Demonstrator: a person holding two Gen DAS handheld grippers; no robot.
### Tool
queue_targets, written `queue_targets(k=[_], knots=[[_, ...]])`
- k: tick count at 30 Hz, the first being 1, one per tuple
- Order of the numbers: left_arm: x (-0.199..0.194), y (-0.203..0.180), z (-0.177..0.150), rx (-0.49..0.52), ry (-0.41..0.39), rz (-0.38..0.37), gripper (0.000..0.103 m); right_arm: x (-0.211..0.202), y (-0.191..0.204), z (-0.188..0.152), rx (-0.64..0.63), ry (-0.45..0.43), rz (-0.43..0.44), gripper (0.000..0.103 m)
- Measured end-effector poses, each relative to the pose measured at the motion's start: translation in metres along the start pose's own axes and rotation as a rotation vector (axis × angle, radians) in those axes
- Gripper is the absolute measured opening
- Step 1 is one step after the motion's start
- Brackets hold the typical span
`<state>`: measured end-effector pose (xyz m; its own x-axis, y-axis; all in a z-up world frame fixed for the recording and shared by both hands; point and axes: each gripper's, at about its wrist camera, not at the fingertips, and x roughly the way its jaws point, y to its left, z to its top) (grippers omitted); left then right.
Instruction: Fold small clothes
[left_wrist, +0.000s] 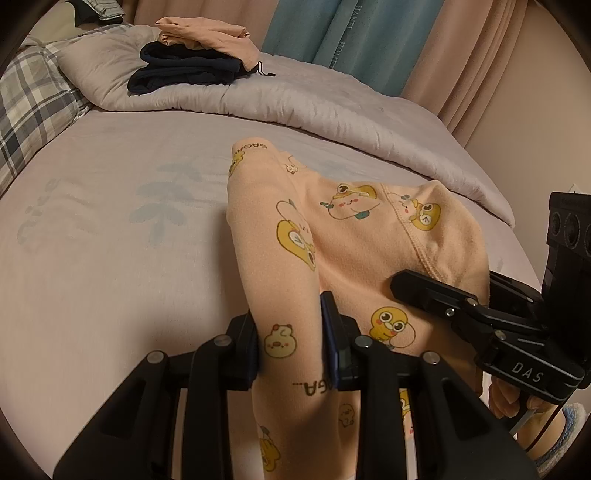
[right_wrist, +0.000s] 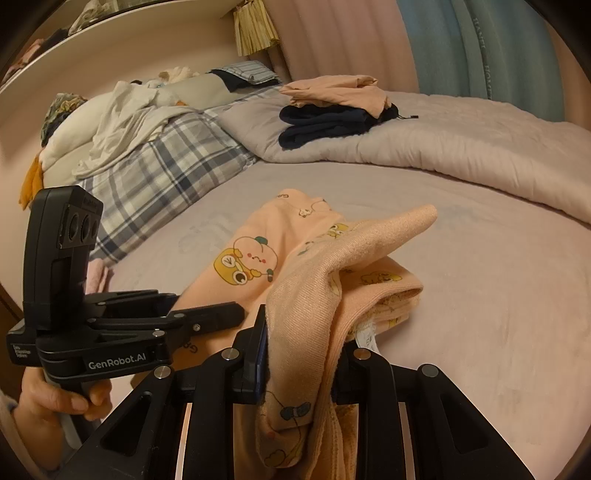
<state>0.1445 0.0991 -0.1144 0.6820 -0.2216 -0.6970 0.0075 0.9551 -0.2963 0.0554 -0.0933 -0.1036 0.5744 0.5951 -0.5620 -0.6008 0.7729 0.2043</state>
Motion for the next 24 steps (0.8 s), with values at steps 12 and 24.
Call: queue_targets(k=[12, 24], knots=[[0.013, 0.003, 0.008, 0.013, 0.006, 0.013, 0.028, 0.005, -0.006, 0.004, 0.004, -0.002, 0.001, 0.027], [0.034, 0.005, 0.011, 0.016, 0.037, 0.032, 0.029, 0.02, -0.017, 0.006, 0.02, 0.013, -0.006, 0.027]])
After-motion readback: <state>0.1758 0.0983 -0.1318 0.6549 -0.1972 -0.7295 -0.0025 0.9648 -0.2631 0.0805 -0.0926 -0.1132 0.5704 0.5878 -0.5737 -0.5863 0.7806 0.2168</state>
